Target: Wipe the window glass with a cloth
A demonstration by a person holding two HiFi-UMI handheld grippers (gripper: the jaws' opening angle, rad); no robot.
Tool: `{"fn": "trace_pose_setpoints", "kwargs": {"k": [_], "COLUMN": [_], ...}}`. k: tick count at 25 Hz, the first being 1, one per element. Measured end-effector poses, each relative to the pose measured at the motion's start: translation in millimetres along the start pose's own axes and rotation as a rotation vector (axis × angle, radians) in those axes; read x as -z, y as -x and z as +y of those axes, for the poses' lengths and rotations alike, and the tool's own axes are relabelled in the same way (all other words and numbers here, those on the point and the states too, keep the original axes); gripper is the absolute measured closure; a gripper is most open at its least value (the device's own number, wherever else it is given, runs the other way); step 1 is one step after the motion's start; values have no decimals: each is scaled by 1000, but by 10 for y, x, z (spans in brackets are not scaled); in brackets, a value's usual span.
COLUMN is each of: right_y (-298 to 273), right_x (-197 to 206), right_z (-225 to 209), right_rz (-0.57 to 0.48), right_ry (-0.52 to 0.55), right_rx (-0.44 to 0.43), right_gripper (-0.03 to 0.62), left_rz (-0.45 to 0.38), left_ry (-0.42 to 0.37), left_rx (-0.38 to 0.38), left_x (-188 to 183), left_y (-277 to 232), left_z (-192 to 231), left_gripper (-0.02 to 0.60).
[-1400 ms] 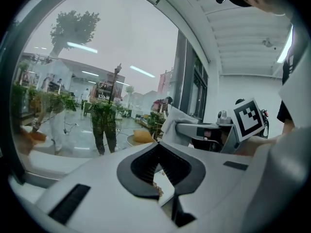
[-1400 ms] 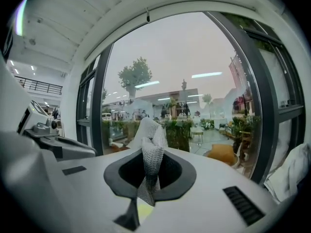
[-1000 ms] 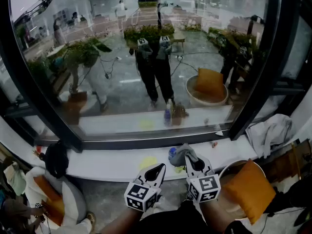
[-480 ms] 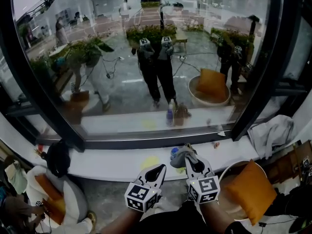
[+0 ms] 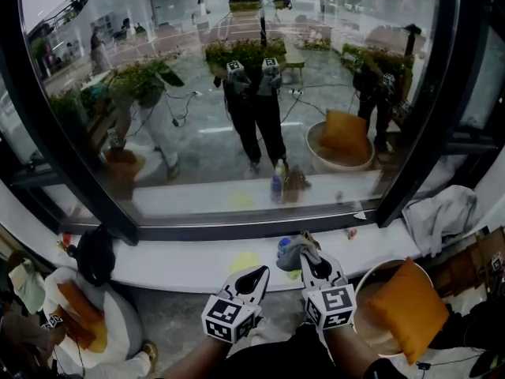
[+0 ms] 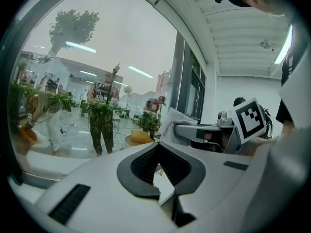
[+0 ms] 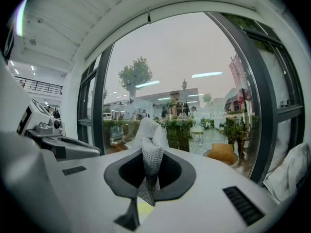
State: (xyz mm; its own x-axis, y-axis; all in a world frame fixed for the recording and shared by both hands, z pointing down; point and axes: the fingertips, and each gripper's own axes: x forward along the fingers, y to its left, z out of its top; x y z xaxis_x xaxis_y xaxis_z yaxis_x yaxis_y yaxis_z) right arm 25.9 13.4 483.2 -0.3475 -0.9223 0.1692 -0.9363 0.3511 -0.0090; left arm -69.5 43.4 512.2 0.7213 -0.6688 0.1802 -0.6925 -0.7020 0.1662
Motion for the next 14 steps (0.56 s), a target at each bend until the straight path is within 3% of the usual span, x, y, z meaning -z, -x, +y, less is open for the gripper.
{"fn": "trace_pose_setpoints", "kwargs": {"k": [14], "right_y": [88], "right_x": [-37], "right_z": [-8], "right_rz": [-4], "right_ry": [5], "right_rx": [2], "right_gripper": [554], "left_rz": [-2], "left_ry": [-6], "left_rx": [7], "left_x": [-33], "left_y": [24], "left_z": [-93], "left_gripper": [574]}}
